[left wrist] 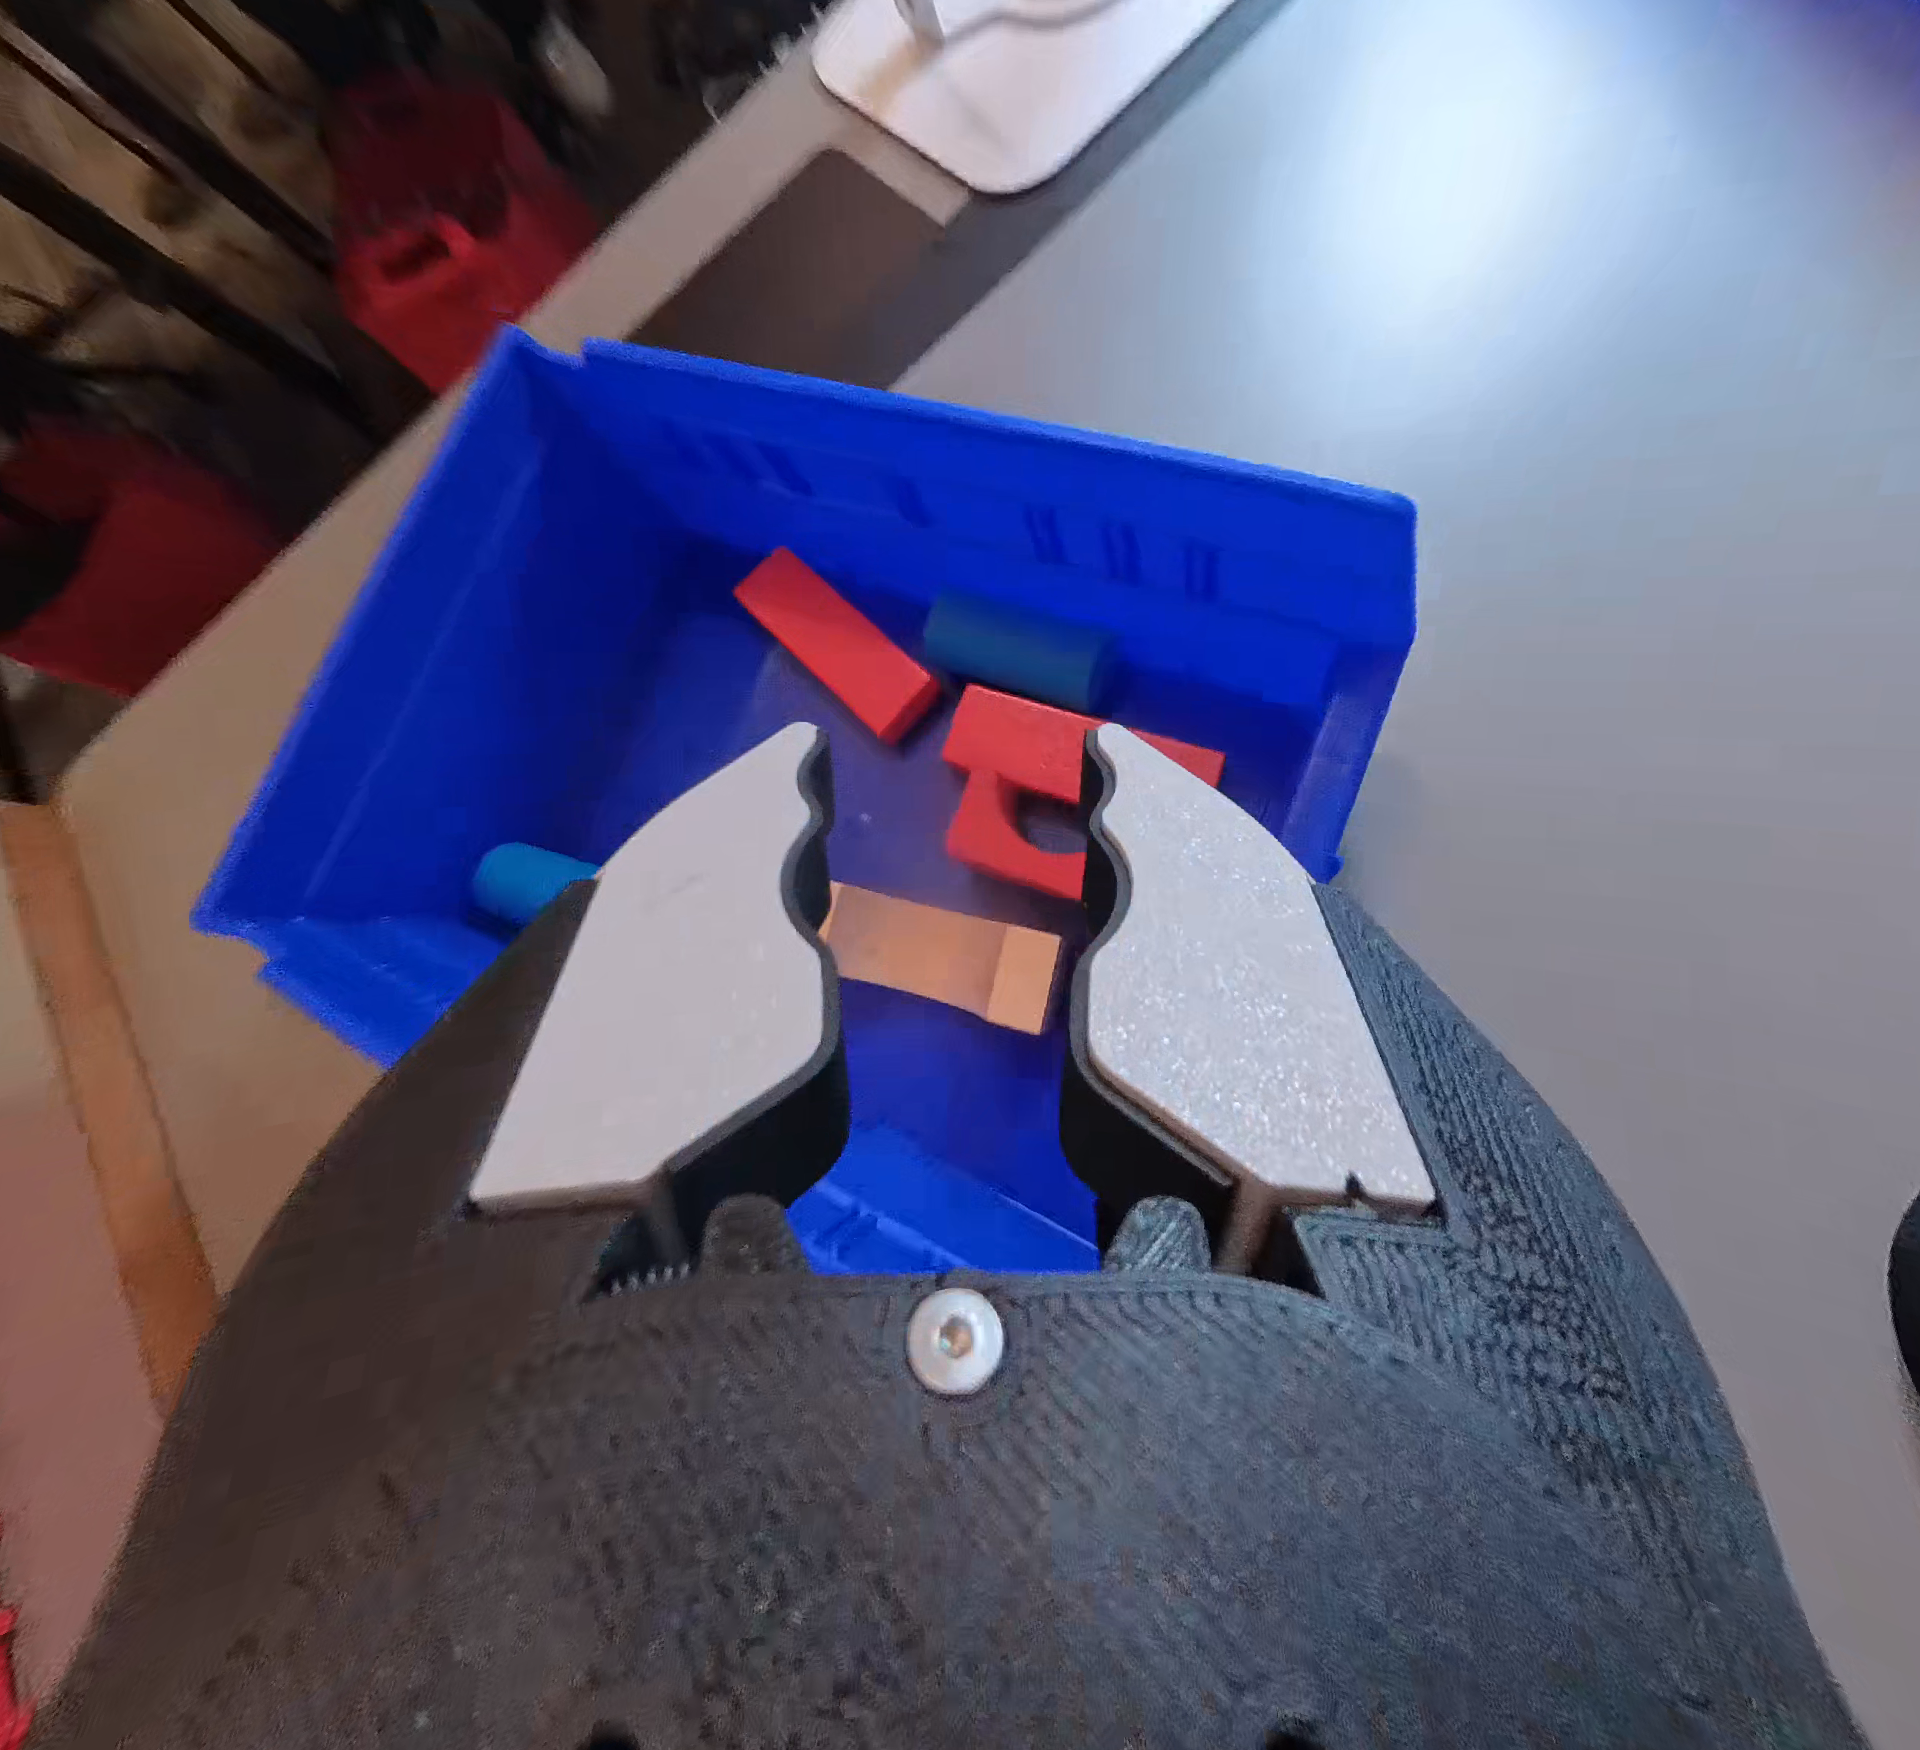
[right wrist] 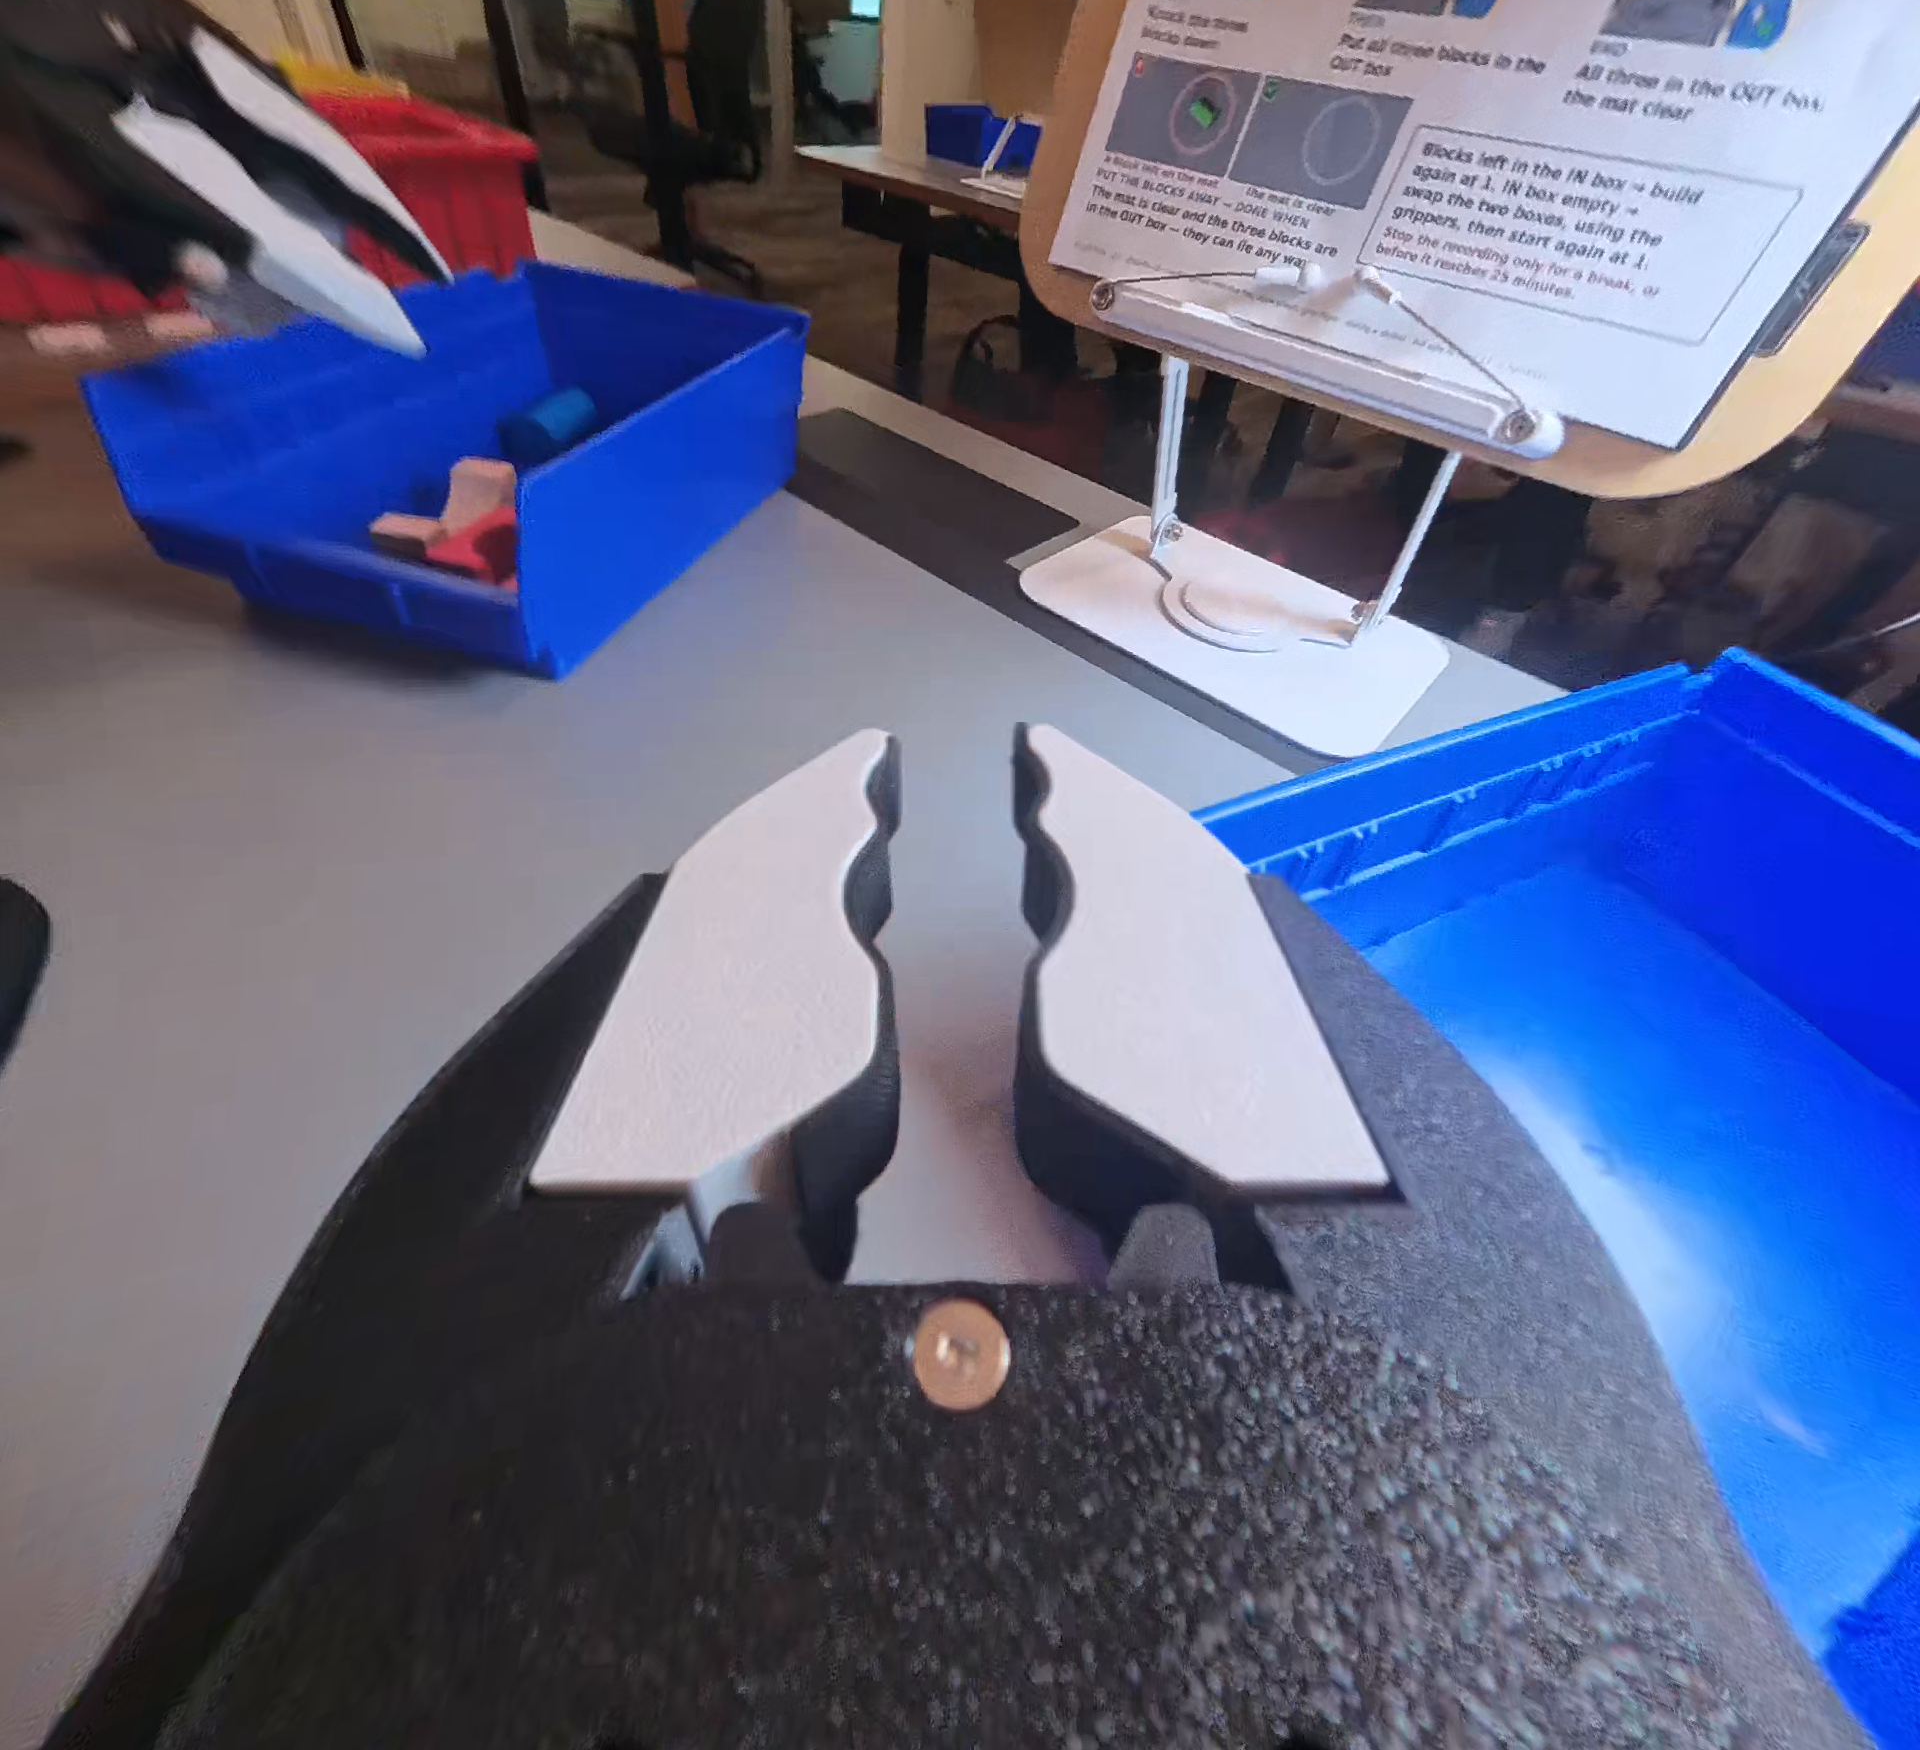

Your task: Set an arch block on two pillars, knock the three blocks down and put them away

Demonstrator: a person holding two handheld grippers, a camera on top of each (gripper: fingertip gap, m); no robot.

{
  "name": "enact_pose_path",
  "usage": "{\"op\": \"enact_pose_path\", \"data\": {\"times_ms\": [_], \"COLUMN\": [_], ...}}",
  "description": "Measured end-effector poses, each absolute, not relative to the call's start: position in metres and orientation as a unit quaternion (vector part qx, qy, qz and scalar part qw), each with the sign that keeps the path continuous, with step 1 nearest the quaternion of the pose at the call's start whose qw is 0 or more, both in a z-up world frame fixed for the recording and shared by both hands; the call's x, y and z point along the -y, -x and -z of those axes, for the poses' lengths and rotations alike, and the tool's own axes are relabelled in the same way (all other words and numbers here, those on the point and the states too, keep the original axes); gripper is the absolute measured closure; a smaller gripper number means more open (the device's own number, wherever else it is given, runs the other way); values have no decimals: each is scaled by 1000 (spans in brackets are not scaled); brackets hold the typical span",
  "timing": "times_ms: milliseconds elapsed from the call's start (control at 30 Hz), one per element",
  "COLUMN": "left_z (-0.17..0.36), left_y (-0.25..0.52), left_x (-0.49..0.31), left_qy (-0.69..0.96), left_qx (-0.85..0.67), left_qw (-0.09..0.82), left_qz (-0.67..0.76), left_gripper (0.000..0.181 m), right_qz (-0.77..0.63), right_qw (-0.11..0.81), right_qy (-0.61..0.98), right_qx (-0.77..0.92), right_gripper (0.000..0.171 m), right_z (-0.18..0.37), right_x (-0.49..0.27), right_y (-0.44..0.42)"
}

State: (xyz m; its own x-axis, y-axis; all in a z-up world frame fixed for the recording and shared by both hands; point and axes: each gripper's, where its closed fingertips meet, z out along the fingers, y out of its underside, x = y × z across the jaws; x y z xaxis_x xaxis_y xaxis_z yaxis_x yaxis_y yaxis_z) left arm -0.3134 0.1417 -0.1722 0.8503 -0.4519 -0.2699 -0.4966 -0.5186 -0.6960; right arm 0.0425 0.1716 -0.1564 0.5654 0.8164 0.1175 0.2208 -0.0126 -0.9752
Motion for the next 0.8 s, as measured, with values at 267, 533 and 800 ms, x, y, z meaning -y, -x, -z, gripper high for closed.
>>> {"op": "enact_pose_path", "data": {"times_ms": [267,533,800], "left_z": [249,310,290], "left_y": [338,354,358], "left_x": [-222,-256,-253], "left_qy": [930,958,946], "left_qx": [-195,-28,-98], "left_qw": [289,283,308], "left_qz": [-114,27,-33], "left_gripper": [136,134,146], "right_qz": [-293,-290,-274], "right_qw": [583,581,573], "right_qy": [679,662,651], "right_qx": [337,375,416], "right_gripper": [171,171,171], "right_z": [182,184,198], "right_x": [-180,-170,-158], "right_y": [-53,-50,-37]}}
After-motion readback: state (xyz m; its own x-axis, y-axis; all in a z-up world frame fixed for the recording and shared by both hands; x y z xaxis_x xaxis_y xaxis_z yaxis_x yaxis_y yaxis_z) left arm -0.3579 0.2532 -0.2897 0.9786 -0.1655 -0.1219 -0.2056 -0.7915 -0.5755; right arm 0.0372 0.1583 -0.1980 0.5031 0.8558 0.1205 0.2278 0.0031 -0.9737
